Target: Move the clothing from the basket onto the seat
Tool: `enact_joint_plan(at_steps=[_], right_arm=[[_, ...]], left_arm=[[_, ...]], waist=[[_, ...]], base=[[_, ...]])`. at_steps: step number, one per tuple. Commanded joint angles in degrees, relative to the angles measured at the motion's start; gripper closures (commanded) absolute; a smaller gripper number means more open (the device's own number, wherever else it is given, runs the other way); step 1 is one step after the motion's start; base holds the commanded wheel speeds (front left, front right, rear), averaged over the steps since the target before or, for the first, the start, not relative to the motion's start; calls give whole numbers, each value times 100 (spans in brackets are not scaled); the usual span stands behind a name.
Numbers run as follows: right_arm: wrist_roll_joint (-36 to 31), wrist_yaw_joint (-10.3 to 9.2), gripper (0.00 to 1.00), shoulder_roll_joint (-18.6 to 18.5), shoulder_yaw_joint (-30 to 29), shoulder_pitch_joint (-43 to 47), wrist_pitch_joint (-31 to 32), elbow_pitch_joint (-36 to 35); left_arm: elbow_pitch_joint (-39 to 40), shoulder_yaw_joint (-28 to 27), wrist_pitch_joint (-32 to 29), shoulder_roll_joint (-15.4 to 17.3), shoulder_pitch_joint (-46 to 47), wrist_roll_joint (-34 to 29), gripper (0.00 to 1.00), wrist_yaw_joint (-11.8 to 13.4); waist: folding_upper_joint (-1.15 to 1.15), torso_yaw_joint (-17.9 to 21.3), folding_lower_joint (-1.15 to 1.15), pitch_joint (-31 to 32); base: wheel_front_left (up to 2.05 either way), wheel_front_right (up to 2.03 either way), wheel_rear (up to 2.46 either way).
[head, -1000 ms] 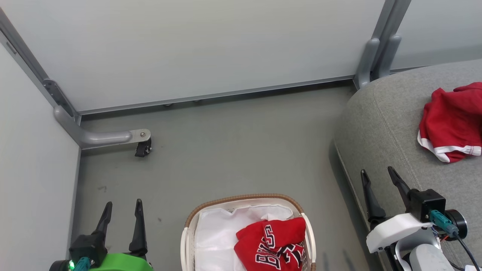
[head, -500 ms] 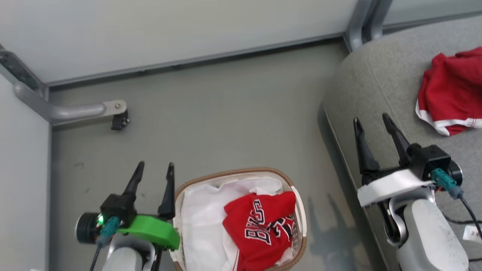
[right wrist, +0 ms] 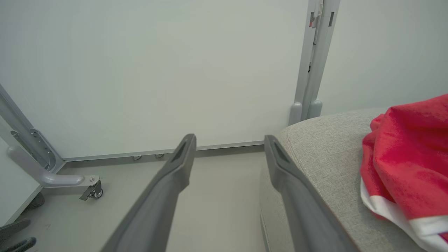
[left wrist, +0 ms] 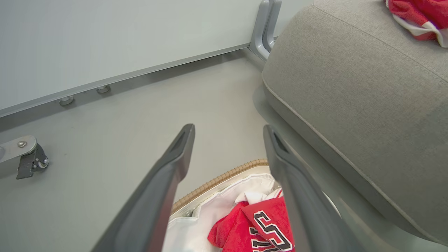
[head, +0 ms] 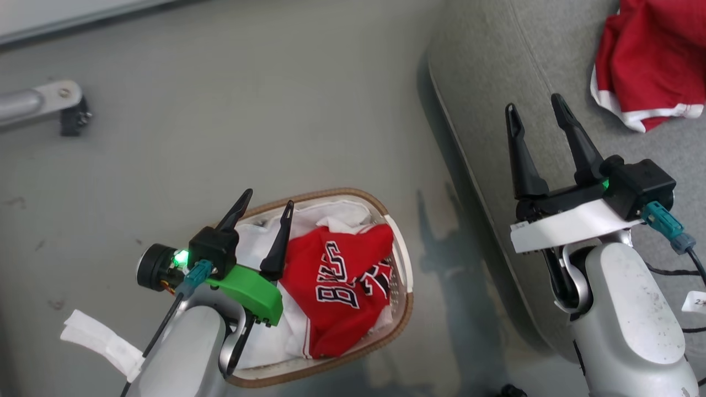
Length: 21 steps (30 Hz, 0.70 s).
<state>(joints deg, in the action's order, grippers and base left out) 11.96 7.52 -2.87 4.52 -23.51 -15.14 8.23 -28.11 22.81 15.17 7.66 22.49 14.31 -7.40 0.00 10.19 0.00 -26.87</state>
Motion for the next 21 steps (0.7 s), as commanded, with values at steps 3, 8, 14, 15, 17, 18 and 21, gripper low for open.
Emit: enact_joint_plan(at_steps=[3,8,14,15,17,18,21], right_arm=[[100,-6,0,-7,96,-184,-1,-127],[125,-6,0,-11,192,-288,-1,-198],[168,-6,0,-8,161,-337,-1,-282],[181,-6,0,-7,162,-351,-1,-294],[191,-6,0,-8,151,-380,-2,-324],[184,-6,0,-9,148,-387,-1,-332],[192,-6,0,-9,137,-417,-1,-369]], left_arm=[[-239,254,-3,148,302,234,0,-15],[-578,735,-4,279,619,471,0,-15],[-953,1514,-4,458,936,731,0,-15],[-990,1613,-4,488,978,762,0,-15],[-1063,1862,-4,543,1042,821,0,-15],[-1095,1975,-4,562,1081,853,0,-15],[-1231,2280,-4,617,1201,893,0,-15]], waist=[[0,691,0,-870],[0,813,0,-1168],[0,881,0,-1473],[0,890,0,-1516],[0,902,0,-1593],[0,906,0,-1631],[0,917,0,-1738]], base=[[0,0,0],[0,0,0],[0,0,0],[0,0,0],[0,0,0],[0,0,0],[0,0,0]])
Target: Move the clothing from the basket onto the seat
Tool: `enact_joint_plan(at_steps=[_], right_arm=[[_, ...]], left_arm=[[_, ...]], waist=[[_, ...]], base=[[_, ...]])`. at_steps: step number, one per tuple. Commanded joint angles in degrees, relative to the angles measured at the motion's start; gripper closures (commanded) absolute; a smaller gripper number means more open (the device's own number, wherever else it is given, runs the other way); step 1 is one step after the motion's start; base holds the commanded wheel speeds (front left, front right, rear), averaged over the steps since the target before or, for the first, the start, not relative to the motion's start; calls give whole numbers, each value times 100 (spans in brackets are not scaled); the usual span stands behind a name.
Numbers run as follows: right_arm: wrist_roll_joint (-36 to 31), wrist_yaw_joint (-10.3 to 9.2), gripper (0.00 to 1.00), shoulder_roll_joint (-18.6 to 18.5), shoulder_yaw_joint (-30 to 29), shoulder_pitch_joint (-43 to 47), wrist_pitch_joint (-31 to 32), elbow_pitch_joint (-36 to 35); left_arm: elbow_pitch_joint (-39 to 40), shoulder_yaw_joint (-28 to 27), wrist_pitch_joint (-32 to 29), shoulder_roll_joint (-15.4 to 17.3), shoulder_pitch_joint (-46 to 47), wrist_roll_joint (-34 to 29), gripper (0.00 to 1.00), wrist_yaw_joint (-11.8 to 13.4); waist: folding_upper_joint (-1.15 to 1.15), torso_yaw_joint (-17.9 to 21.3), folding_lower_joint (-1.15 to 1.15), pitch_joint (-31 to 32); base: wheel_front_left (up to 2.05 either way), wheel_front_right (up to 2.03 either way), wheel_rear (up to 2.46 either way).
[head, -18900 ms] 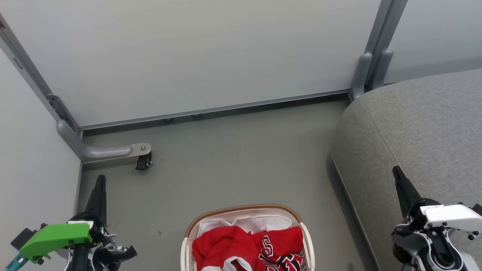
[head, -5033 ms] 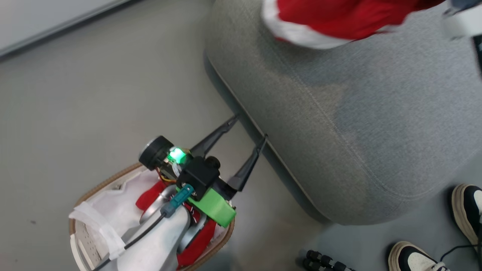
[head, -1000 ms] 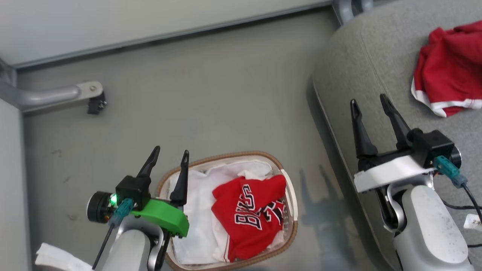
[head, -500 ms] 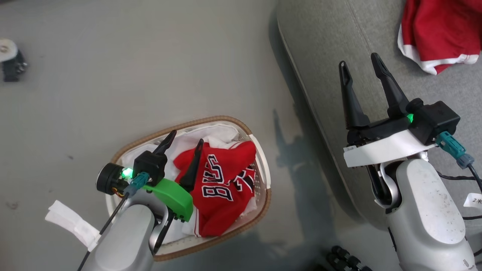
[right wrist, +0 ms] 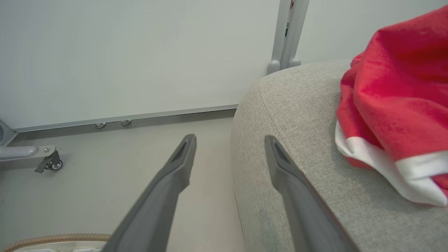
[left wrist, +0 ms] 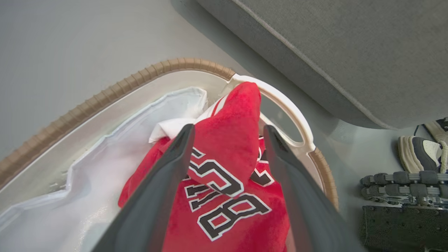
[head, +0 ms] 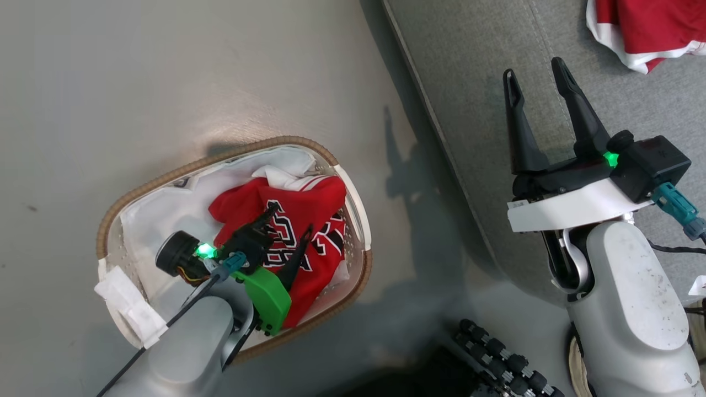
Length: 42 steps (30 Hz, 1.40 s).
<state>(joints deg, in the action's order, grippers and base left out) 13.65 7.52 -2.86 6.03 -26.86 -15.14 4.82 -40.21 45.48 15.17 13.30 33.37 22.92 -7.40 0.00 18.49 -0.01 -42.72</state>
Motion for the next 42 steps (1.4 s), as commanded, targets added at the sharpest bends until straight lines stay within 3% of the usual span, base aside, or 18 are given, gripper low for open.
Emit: enact_joint_plan(at_steps=[1,18,28,29,30,31,42], right_arm=[[26,-6,0,-10,-14,-97,-1,-41],[-116,-6,0,-11,-176,-212,-1,-319],[-154,-6,0,-12,-230,-218,-1,-360],[-147,-6,0,-11,-224,-228,-1,-363],[-133,-6,0,-11,-216,-237,-1,-359],[-123,-6,0,-11,-207,-249,-1,-356],[-32,-6,0,-13,-198,-172,-1,-87]], left_arm=[[-88,109,-4,73,161,41,0,-15],[-1155,1057,-5,51,907,-254,0,-15],[-1641,988,-5,-155,1180,-668,0,23],[-1655,975,-4,-173,1176,-665,18,16],[-1646,974,-5,-189,1174,-677,78,8],[-1612,951,-5,-194,1180,-679,100,3],[-1214,576,-4,-196,662,-495,100,-14]], waist=[[0,95,1,-195],[0,183,1,-777],[0,86,1,-839],[0,85,1,-833],[0,87,1,-824],[0,88,1,-816],[0,1,1,-133]], base=[[0,0,0],[0,0,0],[0,0,0],[0,0,0],[0,0,0],[0,0,0],[0,0,0]])
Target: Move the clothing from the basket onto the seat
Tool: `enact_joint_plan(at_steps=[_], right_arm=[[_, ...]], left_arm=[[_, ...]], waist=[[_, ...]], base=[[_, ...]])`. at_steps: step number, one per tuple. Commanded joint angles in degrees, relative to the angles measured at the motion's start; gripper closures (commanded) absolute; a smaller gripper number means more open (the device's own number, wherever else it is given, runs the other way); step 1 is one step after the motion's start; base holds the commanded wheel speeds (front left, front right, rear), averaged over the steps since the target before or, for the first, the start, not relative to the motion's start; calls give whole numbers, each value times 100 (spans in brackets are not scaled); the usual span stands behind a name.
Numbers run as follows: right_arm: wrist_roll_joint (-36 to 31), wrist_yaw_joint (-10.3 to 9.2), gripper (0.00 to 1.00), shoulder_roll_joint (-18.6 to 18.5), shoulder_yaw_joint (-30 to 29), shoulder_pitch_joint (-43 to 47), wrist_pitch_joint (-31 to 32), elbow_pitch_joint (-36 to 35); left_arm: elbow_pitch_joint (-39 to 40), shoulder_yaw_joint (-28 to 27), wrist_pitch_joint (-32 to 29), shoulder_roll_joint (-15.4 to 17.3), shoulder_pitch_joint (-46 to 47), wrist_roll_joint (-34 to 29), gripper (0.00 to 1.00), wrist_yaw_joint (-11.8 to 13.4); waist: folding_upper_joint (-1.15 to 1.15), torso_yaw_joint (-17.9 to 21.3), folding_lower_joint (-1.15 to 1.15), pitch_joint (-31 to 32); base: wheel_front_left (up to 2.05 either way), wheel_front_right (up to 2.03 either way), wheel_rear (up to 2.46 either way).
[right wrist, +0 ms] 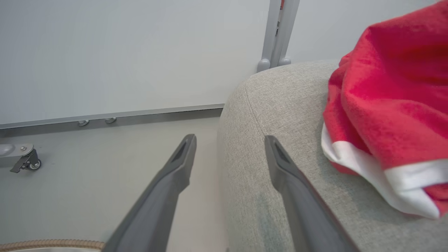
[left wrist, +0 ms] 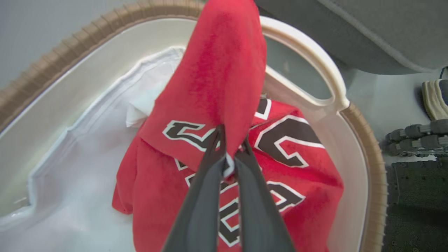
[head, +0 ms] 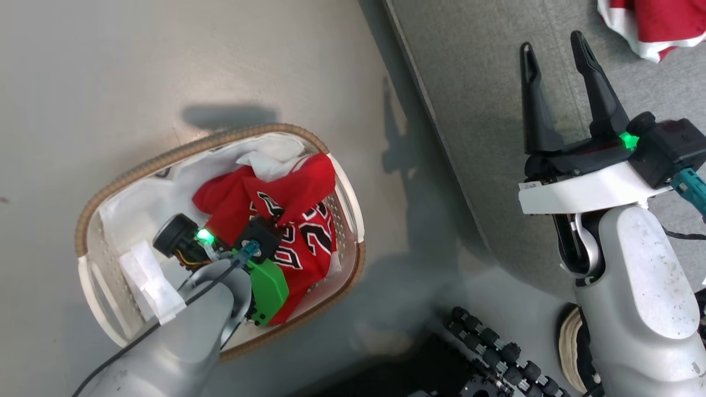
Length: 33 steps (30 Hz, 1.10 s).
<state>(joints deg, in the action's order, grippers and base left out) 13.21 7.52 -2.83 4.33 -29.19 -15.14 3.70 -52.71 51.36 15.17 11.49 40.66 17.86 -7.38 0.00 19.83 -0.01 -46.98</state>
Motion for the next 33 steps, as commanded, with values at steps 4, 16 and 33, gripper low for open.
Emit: enact_joint_plan(at_steps=[4,16,33], right_arm=[[-61,-6,0,-18,-122,178,-1,196],[-341,-6,0,-20,-147,665,-1,597],[-346,-6,0,-19,-297,1369,-1,937]], left_arm=[[364,7,-4,-47,-313,-88,100,-17],[1382,-751,-3,-269,-1307,-57,100,-18],[2938,-1931,0,-510,-2235,-312,100,-17]], waist=[[0,-357,1,703],[0,-1051,1,2029],[0,-1583,1,3321]], base=[[0,0,0],[0,0,0],[0,0,0]])
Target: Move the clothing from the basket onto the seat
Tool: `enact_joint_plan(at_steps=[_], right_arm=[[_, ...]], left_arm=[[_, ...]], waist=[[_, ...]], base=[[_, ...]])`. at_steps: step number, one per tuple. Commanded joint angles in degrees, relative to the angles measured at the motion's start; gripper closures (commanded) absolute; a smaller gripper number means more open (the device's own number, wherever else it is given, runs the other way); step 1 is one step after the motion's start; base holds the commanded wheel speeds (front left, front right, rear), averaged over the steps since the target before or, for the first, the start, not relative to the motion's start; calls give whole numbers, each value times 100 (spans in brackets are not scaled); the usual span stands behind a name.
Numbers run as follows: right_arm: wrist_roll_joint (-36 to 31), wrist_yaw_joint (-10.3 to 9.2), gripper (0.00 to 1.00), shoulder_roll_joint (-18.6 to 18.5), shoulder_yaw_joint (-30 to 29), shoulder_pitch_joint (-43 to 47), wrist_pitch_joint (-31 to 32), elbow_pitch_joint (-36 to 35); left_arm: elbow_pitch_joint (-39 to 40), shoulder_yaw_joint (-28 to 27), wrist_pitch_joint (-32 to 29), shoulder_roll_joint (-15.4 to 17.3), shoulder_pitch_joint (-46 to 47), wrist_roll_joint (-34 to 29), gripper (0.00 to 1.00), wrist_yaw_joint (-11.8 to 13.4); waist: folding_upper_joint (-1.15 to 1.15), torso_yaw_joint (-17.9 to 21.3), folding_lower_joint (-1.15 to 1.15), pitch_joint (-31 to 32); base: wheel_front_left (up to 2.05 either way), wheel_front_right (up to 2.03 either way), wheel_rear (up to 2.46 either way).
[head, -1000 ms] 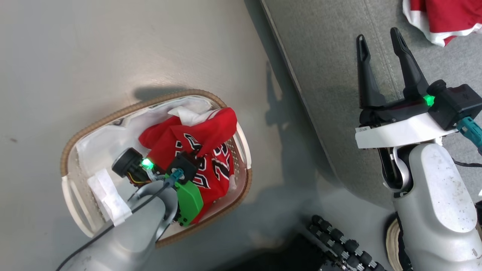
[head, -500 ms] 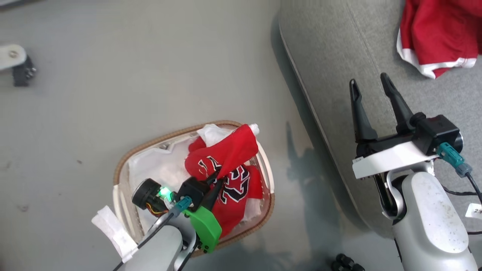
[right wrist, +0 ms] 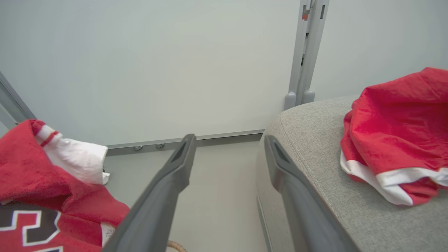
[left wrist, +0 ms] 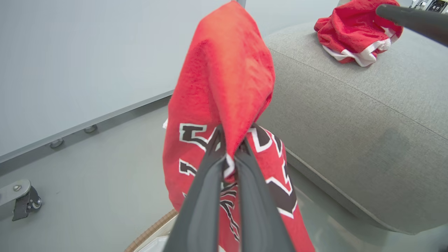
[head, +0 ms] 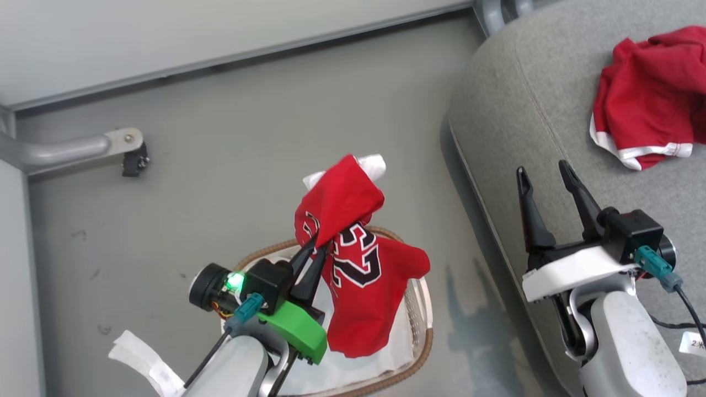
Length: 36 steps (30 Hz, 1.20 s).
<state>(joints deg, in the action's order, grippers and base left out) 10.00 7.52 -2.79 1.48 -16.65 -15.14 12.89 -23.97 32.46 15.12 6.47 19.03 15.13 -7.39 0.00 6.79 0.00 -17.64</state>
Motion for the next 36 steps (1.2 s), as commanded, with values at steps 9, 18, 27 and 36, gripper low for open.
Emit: enact_joint_plan(at_steps=[9,18,27,36], right_arm=[[-5,-6,0,-23,-20,457,-1,134],[-64,-6,0,-22,209,635,0,315],[-450,-6,0,-130,1274,696,0,602],[-428,-7,0,-664,2478,-37,0,851]], left_arm=[[1009,-273,4,10,118,-231,100,-16],[1621,-589,4,55,437,-282,100,-16],[1860,-736,4,-26,434,-260,100,-17],[1879,-530,4,-110,433,-179,100,-17]], waist=[[0,-439,0,709],[0,-507,0,896],[0,-615,0,982],[0,-837,0,918]], base=[[0,0,0],[0,0,0],[0,0,0],[0,0,0]])
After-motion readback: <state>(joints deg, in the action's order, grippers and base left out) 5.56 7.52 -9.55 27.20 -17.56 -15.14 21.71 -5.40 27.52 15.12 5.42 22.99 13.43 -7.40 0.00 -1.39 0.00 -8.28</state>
